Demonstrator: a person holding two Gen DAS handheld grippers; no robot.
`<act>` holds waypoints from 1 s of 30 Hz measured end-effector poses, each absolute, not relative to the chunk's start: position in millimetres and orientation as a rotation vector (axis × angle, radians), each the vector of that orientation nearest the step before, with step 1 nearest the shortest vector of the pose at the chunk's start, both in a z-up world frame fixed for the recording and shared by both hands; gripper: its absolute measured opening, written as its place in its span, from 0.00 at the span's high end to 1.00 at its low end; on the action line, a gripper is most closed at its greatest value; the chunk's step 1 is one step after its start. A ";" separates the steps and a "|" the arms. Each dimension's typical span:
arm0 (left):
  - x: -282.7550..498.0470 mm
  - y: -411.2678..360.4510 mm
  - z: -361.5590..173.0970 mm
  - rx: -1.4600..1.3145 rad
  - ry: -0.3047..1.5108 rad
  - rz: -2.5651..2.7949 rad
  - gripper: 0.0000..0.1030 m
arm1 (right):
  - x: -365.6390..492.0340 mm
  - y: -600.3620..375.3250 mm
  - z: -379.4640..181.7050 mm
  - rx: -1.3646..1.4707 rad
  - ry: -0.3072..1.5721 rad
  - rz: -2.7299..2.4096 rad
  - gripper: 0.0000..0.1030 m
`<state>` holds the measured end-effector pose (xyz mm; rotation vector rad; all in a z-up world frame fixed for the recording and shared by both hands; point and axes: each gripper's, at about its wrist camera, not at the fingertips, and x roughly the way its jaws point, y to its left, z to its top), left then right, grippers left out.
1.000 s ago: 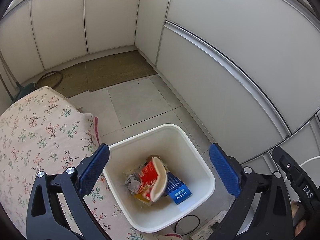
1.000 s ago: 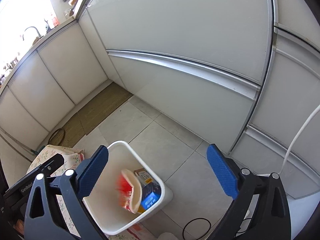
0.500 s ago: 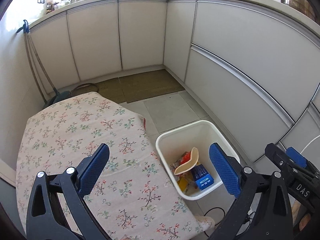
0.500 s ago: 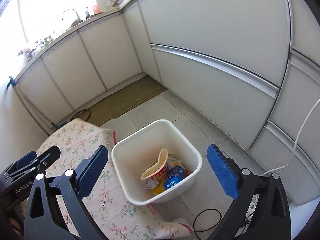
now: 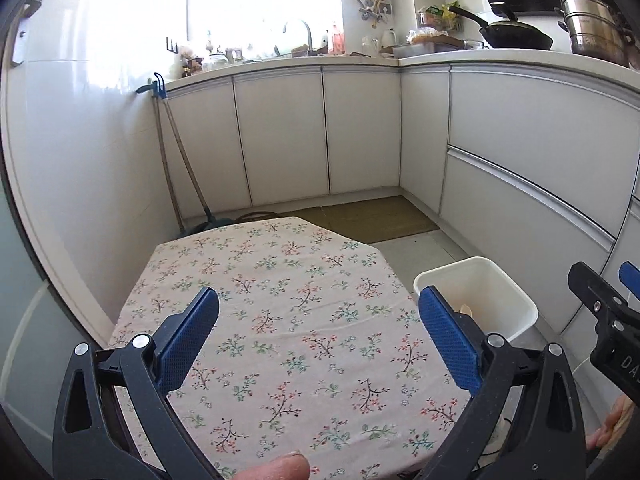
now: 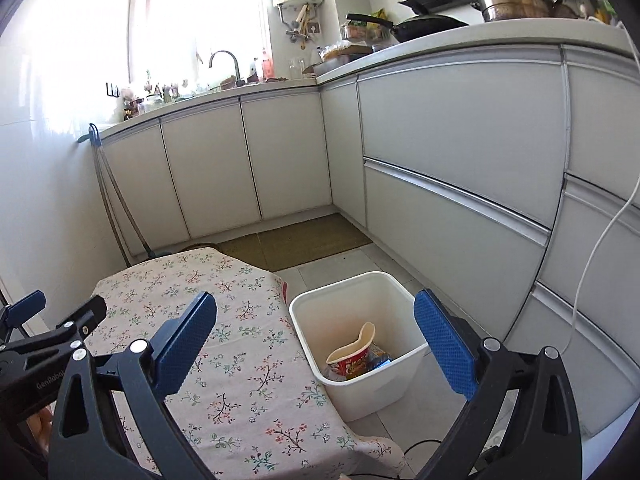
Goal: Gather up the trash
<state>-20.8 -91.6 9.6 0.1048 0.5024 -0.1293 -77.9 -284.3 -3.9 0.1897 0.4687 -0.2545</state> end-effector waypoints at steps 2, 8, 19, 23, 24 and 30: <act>-24.1 -80.6 3.8 0.079 0.504 -0.130 0.07 | -75.3 -272.4 -12.1 0.171 0.510 -0.230 0.06; -20.7 -53.7 -1.3 0.017 0.584 -0.142 0.07 | -73.6 -254.1 -17.0 0.135 0.509 -0.225 0.06; -16.4 -44.2 -7.2 0.000 0.637 -0.164 0.07 | -67.6 -238.6 -21.7 0.079 0.512 -0.237 0.06; -16.0 -45.0 -8.3 0.002 0.639 -0.164 0.07 | -66.5 -238.0 -21.5 0.073 0.511 -0.242 0.06; -16.0 -44.9 -9.3 0.003 0.641 -0.163 0.07 | -66.5 -238.8 -21.5 0.076 0.512 -0.242 0.06; -15.7 -44.9 -10.8 0.001 0.641 -0.158 0.07 | -66.7 -241.8 -22.3 0.087 0.513 -0.243 0.06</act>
